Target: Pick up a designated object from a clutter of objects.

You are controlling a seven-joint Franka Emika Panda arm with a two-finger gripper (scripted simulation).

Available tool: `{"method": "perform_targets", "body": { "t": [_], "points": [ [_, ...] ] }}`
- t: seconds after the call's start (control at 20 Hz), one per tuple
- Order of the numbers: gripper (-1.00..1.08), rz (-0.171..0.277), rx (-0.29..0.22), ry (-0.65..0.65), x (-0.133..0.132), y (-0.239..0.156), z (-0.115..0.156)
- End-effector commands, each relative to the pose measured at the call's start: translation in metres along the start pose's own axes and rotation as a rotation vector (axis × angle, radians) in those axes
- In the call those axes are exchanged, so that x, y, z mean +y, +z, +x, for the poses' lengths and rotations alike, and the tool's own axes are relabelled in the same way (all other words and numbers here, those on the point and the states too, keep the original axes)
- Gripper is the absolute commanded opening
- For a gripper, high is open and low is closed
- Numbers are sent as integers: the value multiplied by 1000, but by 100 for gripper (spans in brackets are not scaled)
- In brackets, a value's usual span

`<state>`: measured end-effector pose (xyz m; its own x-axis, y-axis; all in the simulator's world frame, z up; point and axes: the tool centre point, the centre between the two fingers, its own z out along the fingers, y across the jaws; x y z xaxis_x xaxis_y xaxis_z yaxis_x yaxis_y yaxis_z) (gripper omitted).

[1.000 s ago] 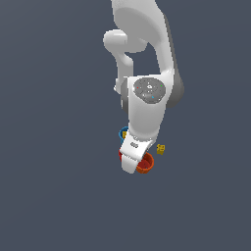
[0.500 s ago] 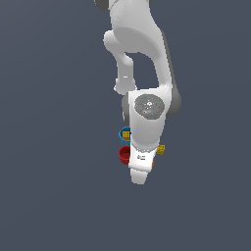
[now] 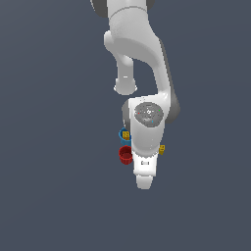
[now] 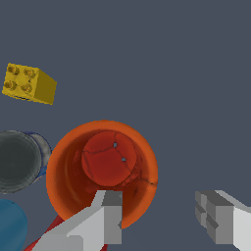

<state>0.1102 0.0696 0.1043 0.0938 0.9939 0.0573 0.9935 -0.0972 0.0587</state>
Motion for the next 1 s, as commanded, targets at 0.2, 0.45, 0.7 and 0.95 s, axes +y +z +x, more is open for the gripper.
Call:
{"method": "perform_targets", "body": {
  "t": [0.2, 0.45, 0.7, 0.95],
  "points": [
    [28, -2, 3, -20, 1, 3, 1],
    [28, -2, 3, -21, 1, 12, 1],
    [28, -3, 3, -24, 1, 30, 1],
    [-100, -3, 3, -25, 0, 33, 1]
  ]
}}
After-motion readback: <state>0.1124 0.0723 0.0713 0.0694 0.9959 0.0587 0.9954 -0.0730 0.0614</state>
